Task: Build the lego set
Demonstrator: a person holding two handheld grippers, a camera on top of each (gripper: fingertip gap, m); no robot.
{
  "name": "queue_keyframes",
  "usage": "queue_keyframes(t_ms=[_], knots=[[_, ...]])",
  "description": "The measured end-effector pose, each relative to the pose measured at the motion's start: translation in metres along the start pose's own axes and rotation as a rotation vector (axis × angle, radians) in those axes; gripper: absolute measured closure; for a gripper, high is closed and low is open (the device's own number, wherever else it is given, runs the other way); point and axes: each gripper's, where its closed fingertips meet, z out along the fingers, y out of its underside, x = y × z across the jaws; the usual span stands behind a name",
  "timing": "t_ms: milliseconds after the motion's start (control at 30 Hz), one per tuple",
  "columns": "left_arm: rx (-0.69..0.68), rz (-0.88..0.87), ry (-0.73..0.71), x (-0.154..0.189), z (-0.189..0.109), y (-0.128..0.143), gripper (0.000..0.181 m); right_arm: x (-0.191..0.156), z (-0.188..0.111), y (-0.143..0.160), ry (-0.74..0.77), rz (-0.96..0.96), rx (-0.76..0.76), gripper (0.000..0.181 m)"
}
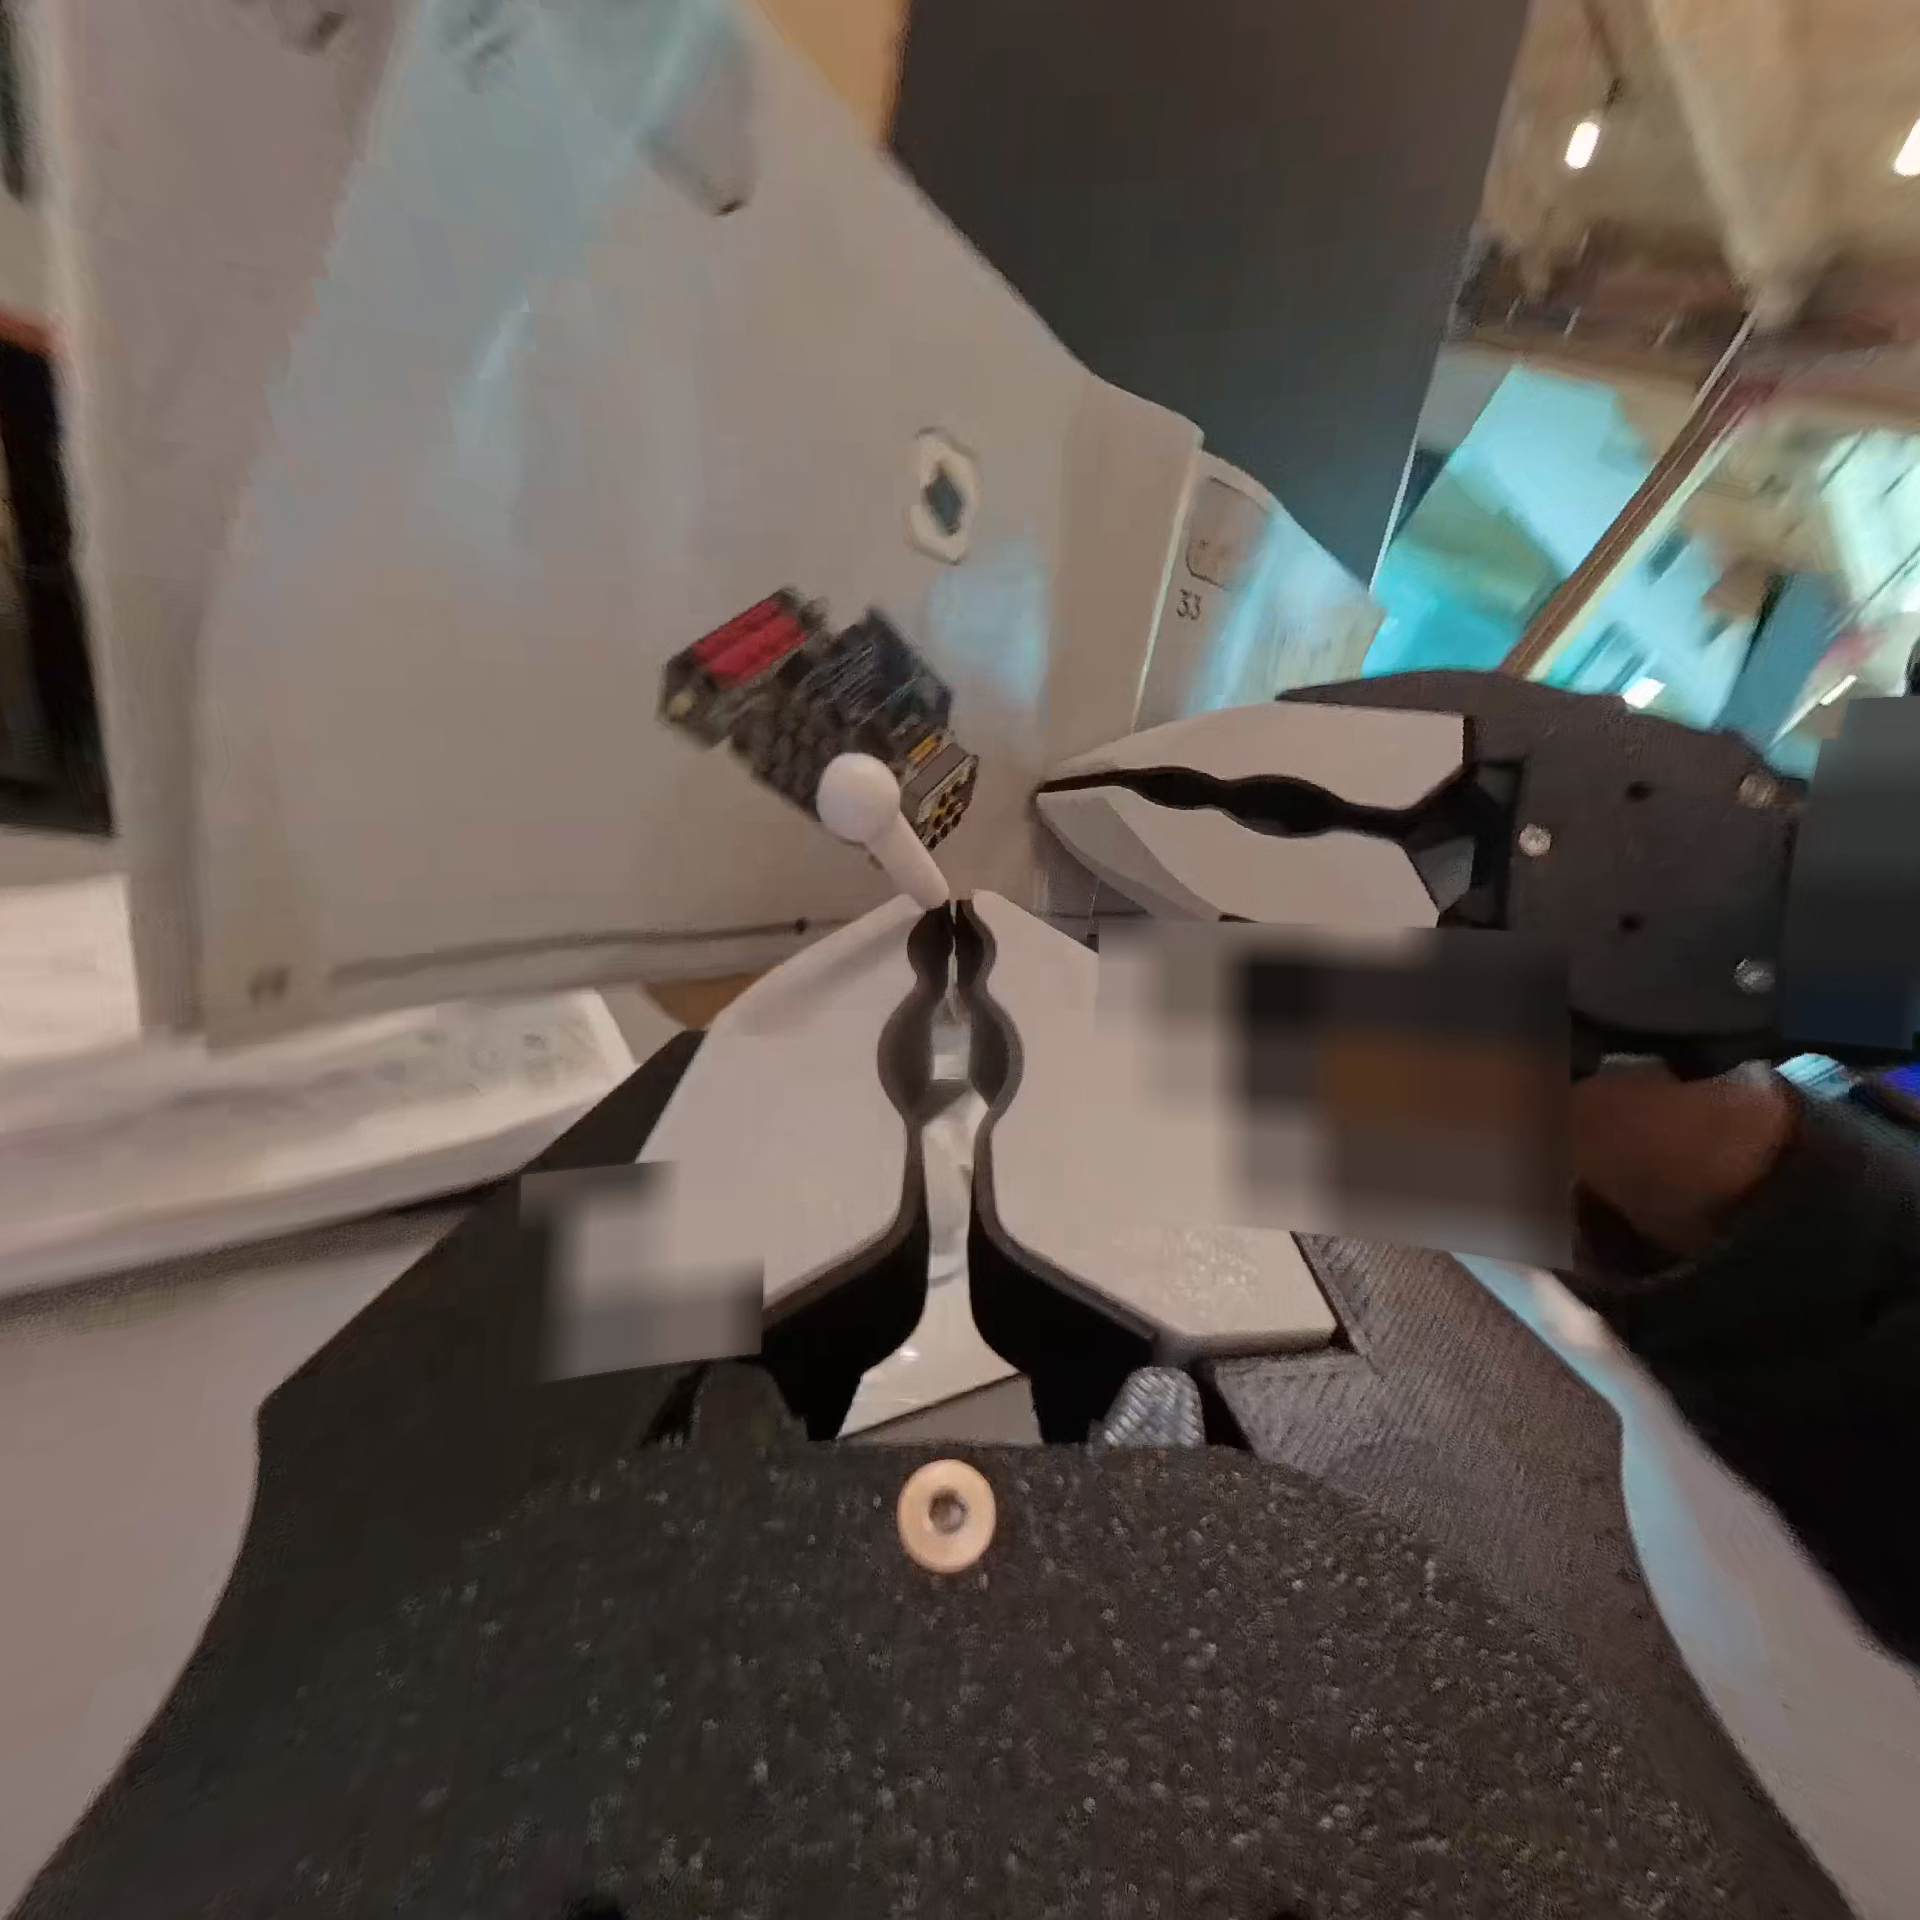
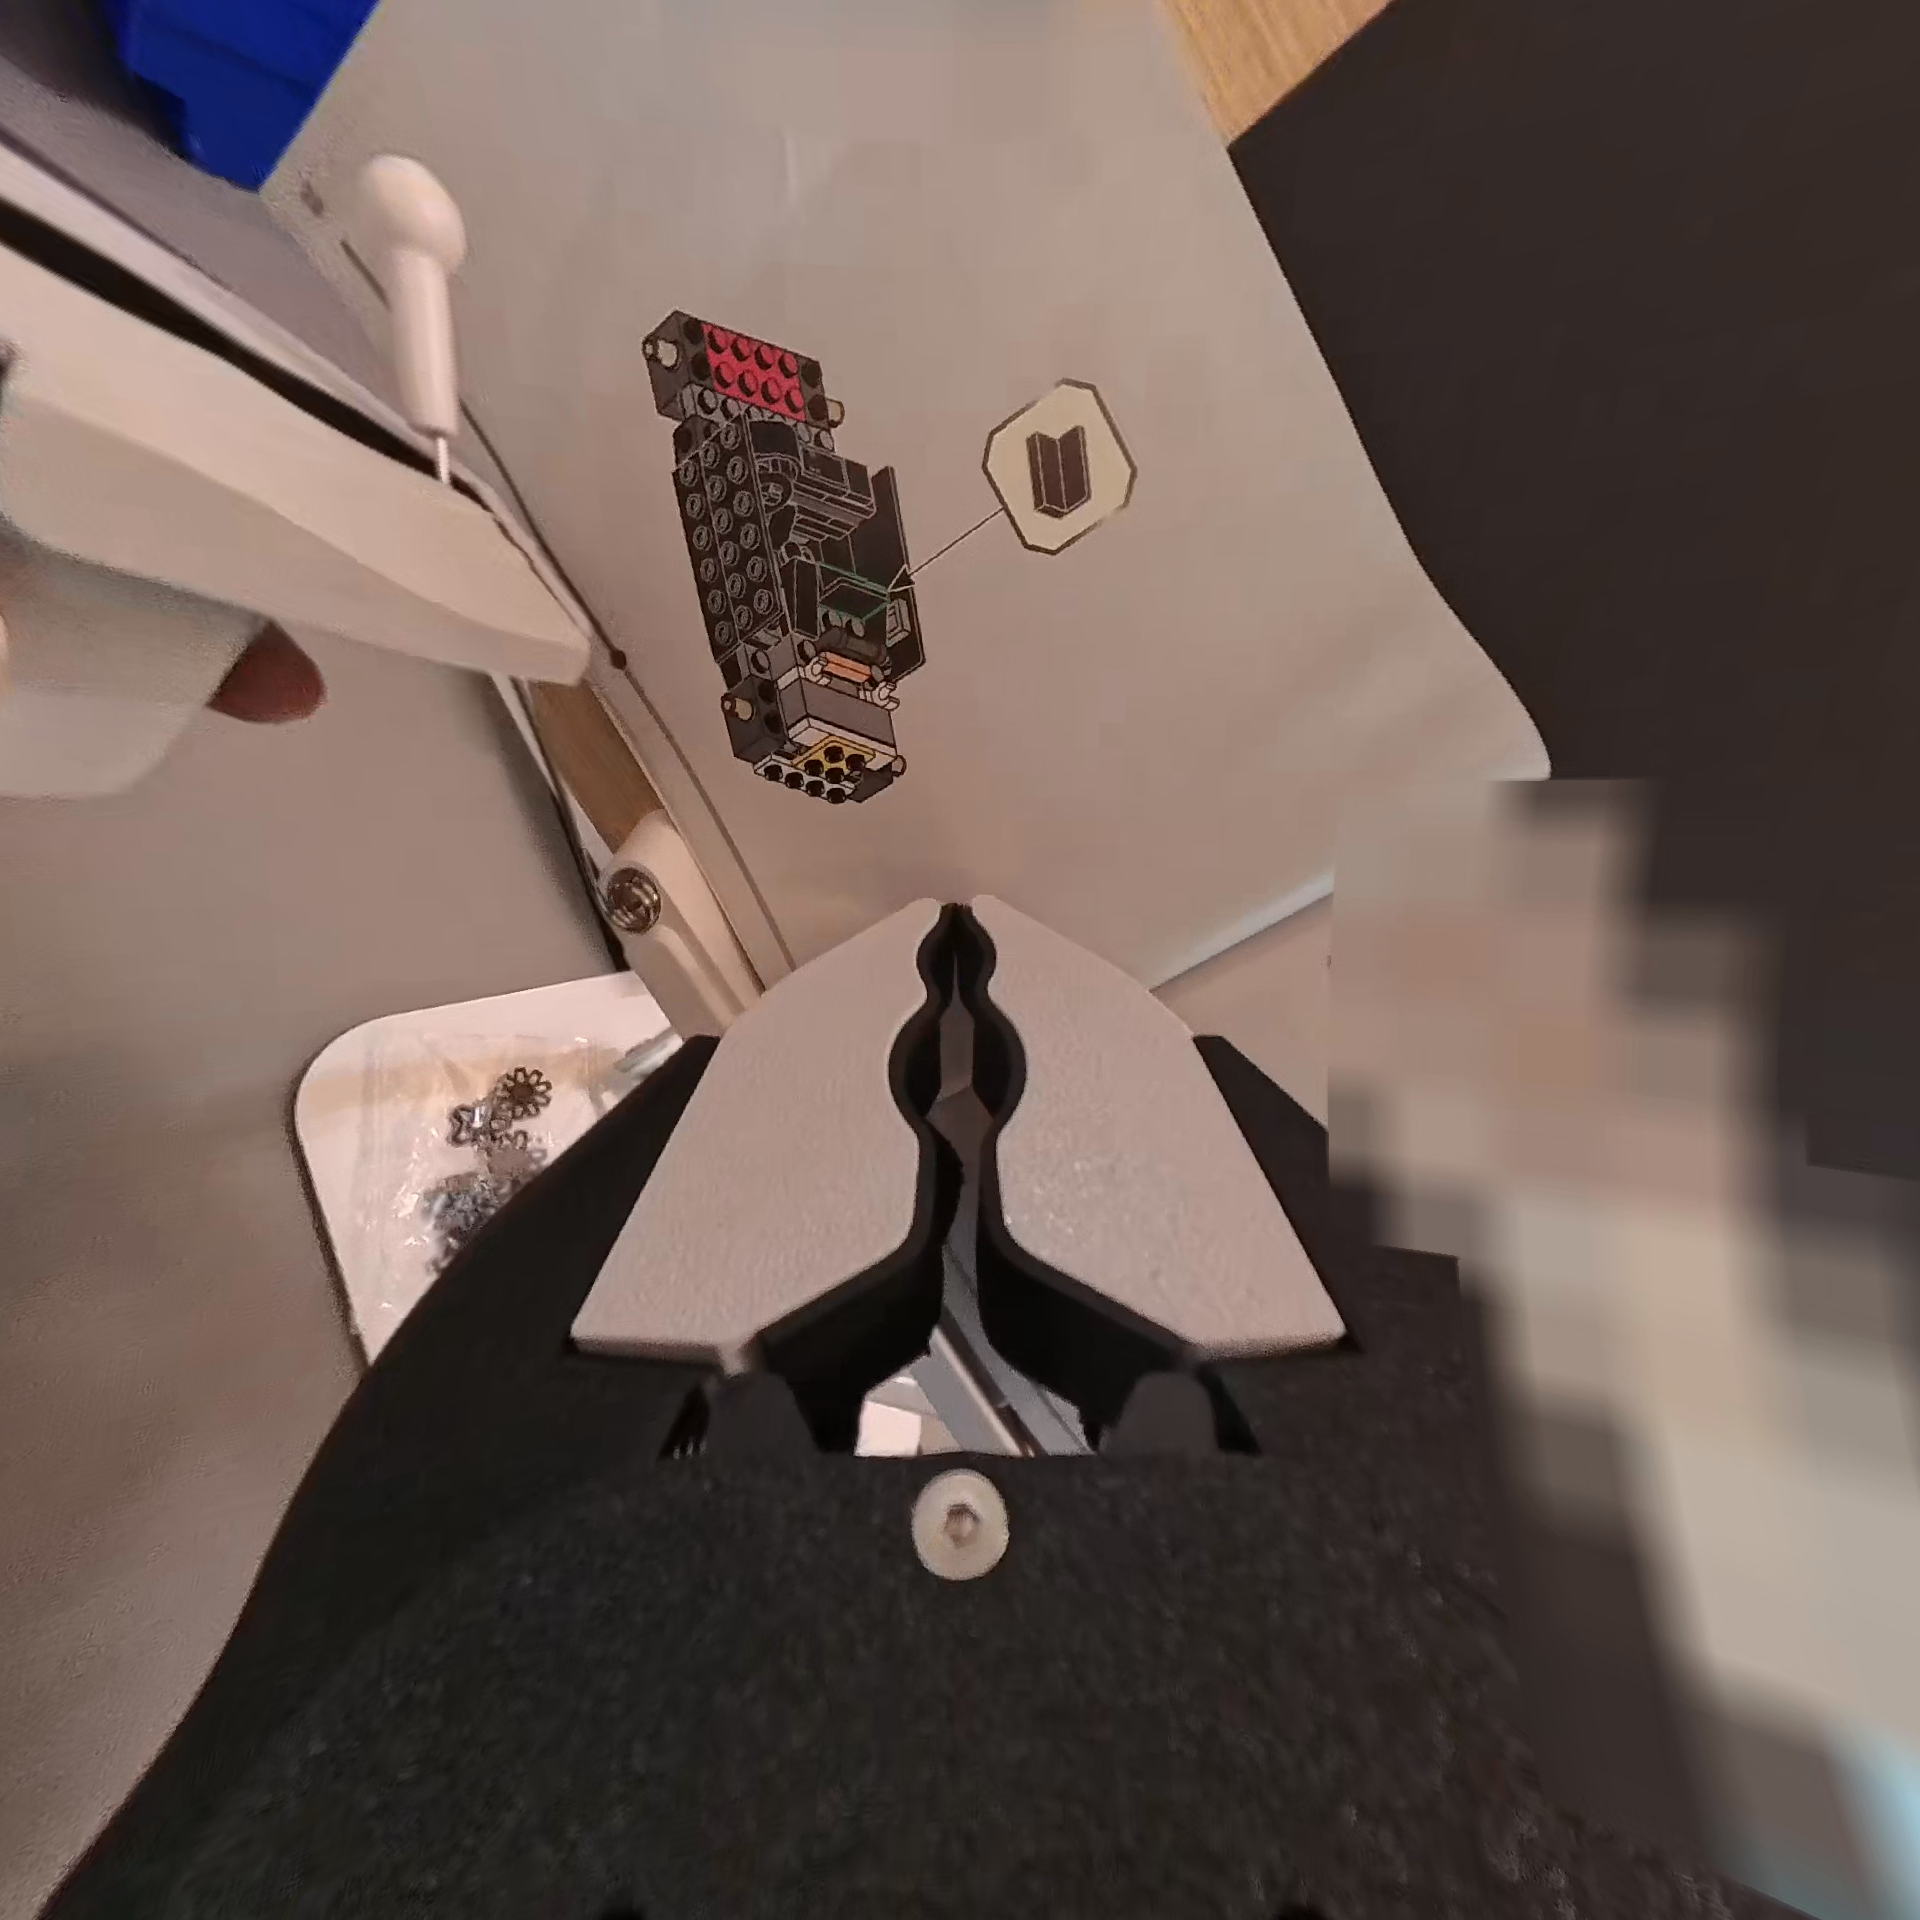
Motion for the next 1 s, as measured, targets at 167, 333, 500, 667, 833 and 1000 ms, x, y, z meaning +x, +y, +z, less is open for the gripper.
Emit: queue_keyframes(t_ms=[167,333,500,667,833,1000], knots=[[-0.173,0.488,-0.024,0.022,0.028,-0.005,0.179,-0.001,-0.002,-0.001,-0.046,0.106,0.044,0.181],[-0.393,0.91,0.026,0.028,0.058,0.006,0.177,0.003,-0.004,0.005,-0.044,0.184,0.056,0.181],[-0.524,1.021,0.126,0.028,0.062,0.015,0.175,0.007,-0.016,0.005,-0.089,0.329,0.114,0.175],[-0.545,1.093,0.096,0.027,0.064,0.016,0.175,0.017,-0.029,0.014,-0.033,0.297,0.125,0.176],[-0.564,1.14,0.033,0.027,0.065,0.017,0.175,0.012,-0.021,0.027,-0.002,0.242,0.079,0.177],[-0.563,1.235,0.057,0.031,0.062,0.025,0.155,0.012,-0.021,0.028,0.002,0.3,0.115,0.177]])
